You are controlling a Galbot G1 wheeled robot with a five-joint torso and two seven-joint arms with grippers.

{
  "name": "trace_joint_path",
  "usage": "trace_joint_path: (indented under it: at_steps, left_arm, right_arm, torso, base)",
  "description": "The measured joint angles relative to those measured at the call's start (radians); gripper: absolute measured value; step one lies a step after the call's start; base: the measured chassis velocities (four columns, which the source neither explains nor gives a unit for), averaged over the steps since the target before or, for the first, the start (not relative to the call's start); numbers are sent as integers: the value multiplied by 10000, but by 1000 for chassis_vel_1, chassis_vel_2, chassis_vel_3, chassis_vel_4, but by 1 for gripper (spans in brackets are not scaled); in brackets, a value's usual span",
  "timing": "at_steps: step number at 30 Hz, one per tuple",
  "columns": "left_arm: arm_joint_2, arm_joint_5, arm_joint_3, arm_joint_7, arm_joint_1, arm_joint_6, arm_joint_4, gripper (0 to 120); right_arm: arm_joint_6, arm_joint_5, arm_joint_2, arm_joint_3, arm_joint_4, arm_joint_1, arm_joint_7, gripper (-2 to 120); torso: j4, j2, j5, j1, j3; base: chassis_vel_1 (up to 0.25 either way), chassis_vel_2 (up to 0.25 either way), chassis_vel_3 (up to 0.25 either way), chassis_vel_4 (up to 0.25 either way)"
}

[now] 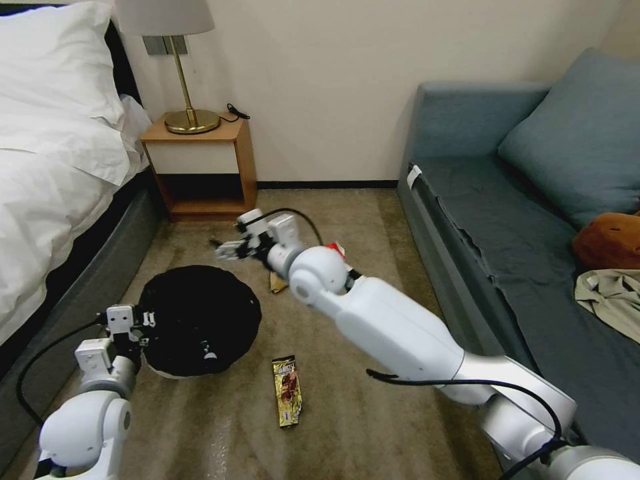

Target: Pick up the trash bin, then pick up the garbage on the floor and place it into the trash bin.

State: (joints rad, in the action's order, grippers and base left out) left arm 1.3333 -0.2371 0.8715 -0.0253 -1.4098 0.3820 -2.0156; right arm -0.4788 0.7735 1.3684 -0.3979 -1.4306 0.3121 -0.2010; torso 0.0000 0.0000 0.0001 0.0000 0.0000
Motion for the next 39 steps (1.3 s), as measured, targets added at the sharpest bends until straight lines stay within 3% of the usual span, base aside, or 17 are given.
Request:
trace_joint_path:
  at_steps: [4,14,21,39]
  left_arm:
    - [-7,-97,141,7,-14,5,-103,4]
    - [109,-121,148,86,-29,28,-319,4]
    - [220,-172,103,95,-162,28,-571,4]
    - [348,-475,209,227,-249,-13,-782,4]
  right_arm:
    - [-269,-422,-450,450,644,522,254,100]
    - [-1391,-1062,-954,432,637,2070,571,100]
    - [-1529,-1923,-790,270,760,3107,864,100]
    - [-1855,-2752,-427,-204,923,4443,1695,100]
  torso:
    - [-2,-1,1,0,0]
    - [-1,0,2,0,-1]
    - [-1,0,0,0,-1]
    - [0,0,0,0,-1]
  base:
    - [0,0,0,0]
    - [0,0,0,0]
    - [0,0,0,0]
    - [0,0,0,0]
